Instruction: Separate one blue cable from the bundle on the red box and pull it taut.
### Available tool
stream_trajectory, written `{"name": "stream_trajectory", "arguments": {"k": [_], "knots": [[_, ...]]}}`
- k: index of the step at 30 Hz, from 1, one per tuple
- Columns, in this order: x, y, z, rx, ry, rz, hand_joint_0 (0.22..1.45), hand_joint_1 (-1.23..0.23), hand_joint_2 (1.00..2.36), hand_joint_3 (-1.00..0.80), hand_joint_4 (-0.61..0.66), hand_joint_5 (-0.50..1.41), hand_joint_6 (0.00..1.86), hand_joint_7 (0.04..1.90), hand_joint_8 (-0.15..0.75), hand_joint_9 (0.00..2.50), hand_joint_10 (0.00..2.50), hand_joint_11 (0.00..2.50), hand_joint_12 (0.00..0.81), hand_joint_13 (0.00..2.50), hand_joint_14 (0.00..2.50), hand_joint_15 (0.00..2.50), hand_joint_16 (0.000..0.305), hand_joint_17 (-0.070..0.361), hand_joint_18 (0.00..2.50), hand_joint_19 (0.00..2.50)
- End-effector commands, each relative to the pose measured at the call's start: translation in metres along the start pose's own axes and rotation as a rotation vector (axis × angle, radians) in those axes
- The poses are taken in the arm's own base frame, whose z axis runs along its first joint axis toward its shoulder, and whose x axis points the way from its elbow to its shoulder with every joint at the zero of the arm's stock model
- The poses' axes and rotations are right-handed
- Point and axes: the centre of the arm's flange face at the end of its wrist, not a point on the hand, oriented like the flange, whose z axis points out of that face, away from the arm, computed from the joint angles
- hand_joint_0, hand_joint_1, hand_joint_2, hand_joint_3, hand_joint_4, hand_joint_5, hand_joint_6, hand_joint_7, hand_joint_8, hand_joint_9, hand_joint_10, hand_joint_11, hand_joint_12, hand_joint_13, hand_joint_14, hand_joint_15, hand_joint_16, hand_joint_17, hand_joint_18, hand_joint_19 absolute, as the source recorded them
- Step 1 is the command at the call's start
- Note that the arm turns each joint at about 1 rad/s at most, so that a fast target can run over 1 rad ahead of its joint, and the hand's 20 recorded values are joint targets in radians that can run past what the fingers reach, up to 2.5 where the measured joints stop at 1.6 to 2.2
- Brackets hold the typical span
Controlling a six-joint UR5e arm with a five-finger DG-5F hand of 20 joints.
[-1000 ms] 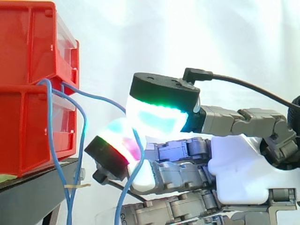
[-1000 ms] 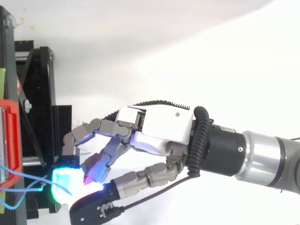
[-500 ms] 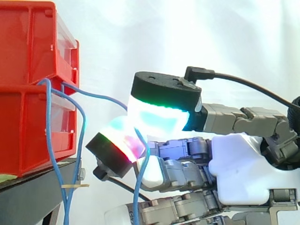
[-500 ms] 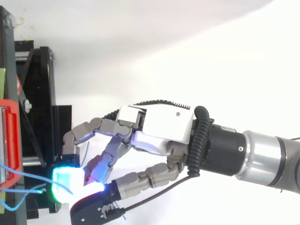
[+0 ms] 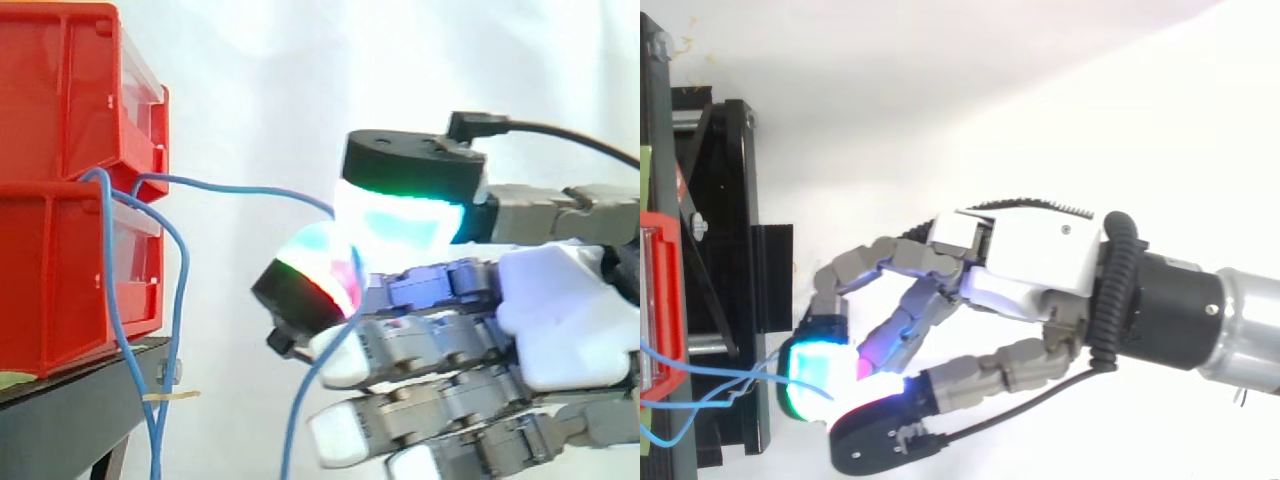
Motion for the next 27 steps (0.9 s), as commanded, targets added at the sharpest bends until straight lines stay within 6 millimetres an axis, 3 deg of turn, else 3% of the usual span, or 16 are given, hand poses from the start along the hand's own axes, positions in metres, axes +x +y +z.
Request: {"name": "stream_trajectory", "arguments": {"k": [1,7,27], "knots": [[-0.007,0.005,-0.017,0.015,-0.014,-0.012,0.48,-0.82,1.32,0.01,-0.17,-0.01,0.87,1.16,0.267,1.02,0.0,0.0,0.367,0.85,0.01,0.18,0.053,0.118,0.91,0.28],[-0.01,0.009,-0.03,0.014,-0.04,-0.014,0.48,-0.82,1.34,0.01,-0.17,0.0,0.86,1.16,0.265,0.99,0.0,0.0,0.365,0.81,0.01,0.18,0.053,0.119,0.9,0.28],[-0.006,0.007,-0.03,0.01,-0.039,-0.023,0.46,-0.82,1.4,-0.02,-0.17,0.0,0.86,1.15,0.257,0.91,0.0,0.0,0.376,0.75,0.01,0.17,0.055,0.123,0.86,0.3]]}}
